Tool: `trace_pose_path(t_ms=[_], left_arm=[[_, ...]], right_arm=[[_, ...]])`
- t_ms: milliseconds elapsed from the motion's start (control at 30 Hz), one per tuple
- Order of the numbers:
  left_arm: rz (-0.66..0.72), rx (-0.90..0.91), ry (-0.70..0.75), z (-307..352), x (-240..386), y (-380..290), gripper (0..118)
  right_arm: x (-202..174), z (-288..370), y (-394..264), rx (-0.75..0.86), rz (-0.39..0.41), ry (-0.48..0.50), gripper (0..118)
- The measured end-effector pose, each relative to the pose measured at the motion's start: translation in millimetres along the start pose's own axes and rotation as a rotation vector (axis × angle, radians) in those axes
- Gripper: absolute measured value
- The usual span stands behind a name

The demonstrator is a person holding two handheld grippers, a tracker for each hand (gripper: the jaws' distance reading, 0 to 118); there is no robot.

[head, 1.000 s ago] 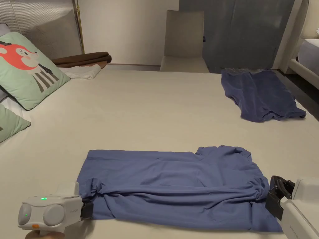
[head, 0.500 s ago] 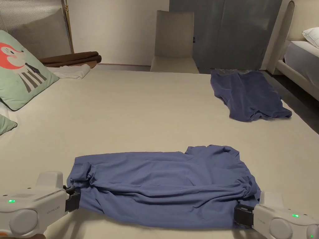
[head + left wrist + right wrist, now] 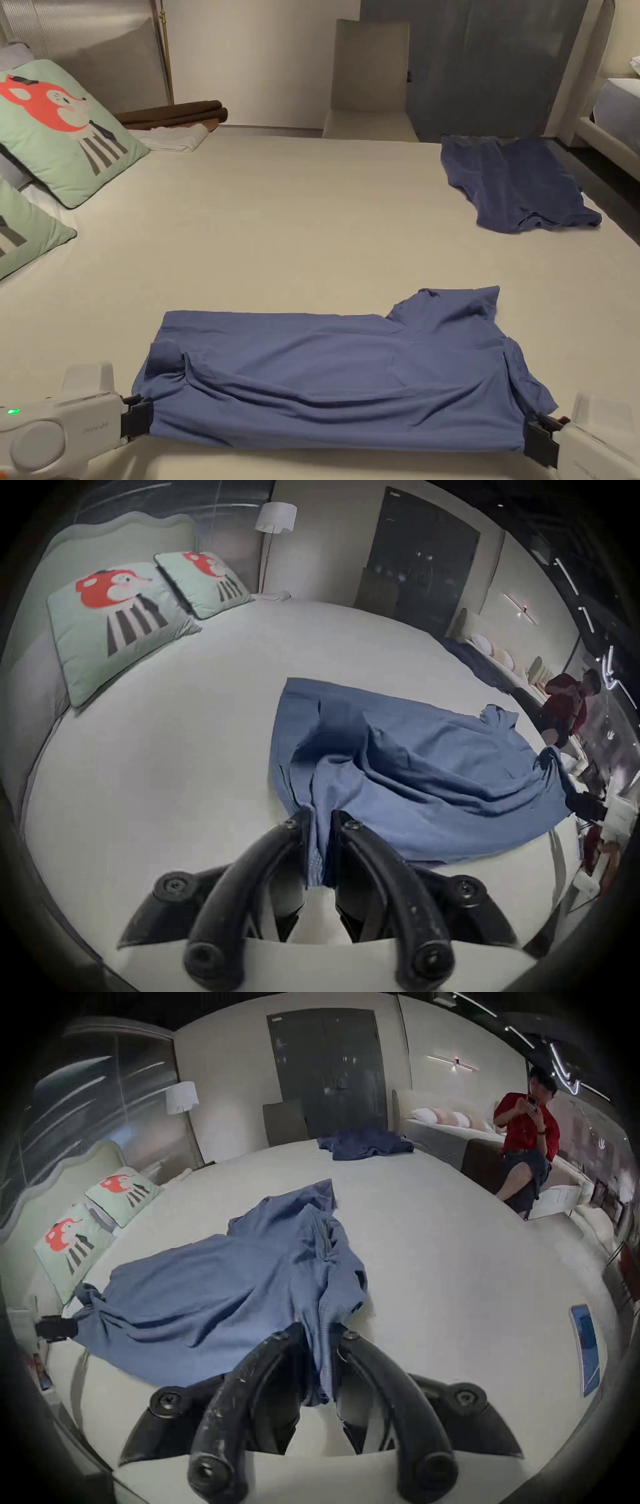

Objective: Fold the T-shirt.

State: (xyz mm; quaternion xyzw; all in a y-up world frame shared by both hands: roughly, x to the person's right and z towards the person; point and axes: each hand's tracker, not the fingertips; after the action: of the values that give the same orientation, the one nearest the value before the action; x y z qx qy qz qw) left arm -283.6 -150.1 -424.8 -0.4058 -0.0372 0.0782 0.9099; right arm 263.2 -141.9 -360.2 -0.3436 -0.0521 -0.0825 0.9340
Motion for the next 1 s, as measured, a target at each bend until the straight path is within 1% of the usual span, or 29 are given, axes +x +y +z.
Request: trace_pose_path(t_ms=[133, 233, 333, 367, 400, 433, 467, 500, 533, 567, 600, 633, 667, 700, 867, 933, 1000], left_arm=[[0.008, -0.042, 0.008, 20.5, -11.7, -36.6, 9], [0.000, -0.084, 0.029, 15.1, -16.7, -57.9, 9], [-0.021, -0.094, 0.052, 7.2, -13.9, -73.0, 9], [-0.013, -0.066, 0.058, 9.4, -12.3, -72.3, 9], [-0.007, -0.071, 0.064, 10.1, -10.8, -72.7, 9], [-0.004, -0.069, 0.069, 11.7, -8.9, -69.1, 9], [-0.010, -0.066, 0.072, 14.2, -5.4, -67.9, 11], [-0.012, -0.067, 0.076, 15.2, -3.4, -66.8, 18], [-0.013, -0.067, 0.081, 17.5, -0.3, -64.8, 37], [-0.017, -0.067, 0.095, 21.9, 4.7, -61.9, 57], [-0.016, -0.063, 0.105, 25.2, 8.3, -59.9, 76], [-0.010, -0.045, 0.105, 31.8, 14.7, -55.0, 96], [-0.017, 0.008, 0.093, 39.2, 21.8, -49.2, 101], [-0.022, 0.056, 0.073, 48.4, 29.4, -43.5, 102], [-0.106, 0.372, 0.016, 93.3, 81.9, -2.2, 103], [-0.140, 0.463, -0.009, 104.3, 99.3, 9.6, 107], [-0.159, 0.507, -0.034, 110.2, 112.1, 18.1, 107]], right_arm=[[3.1, 21.4, -33.1, -0.026, -0.014, 0.012, 11], [5.0, 14.8, -56.9, -0.077, -0.008, -0.009, 11], [9.0, -1.1, -78.2, -0.130, -0.021, -0.024, 11], [10.2, -3.0, -83.9, -0.131, -0.029, -0.021, 11], [11.2, -0.3, -83.8, -0.082, -0.046, -0.010, 11], [9.5, 2.8, -79.4, -0.099, -0.042, -0.017, 11], [7.8, 3.9, -75.1, -0.105, -0.040, -0.017, 11], [6.3, 4.5, -71.9, -0.110, -0.035, -0.016, 11], [3.4, 9.9, -66.6, -0.116, -0.024, -0.018, 18], [-1.1, 15.5, -61.7, -0.112, -0.007, -0.020, 30], [-6.0, 21.4, -56.6, -0.101, 0.021, -0.028, 49], [-12.1, 30.1, -49.7, -0.066, 0.046, -0.027, 81], [-17.5, 37.9, -42.4, -0.020, 0.060, -0.013, 101], [-23.2, 44.8, -35.0, 0.019, 0.069, 0.004, 112], [-63.0, 84.4, 15.0, 0.256, 0.105, 0.085, 113], [-77.6, 95.7, 28.8, 0.338, 0.124, 0.101, 113], [-91.7, 104.6, 38.9, 0.412, 0.162, 0.090, 113]])
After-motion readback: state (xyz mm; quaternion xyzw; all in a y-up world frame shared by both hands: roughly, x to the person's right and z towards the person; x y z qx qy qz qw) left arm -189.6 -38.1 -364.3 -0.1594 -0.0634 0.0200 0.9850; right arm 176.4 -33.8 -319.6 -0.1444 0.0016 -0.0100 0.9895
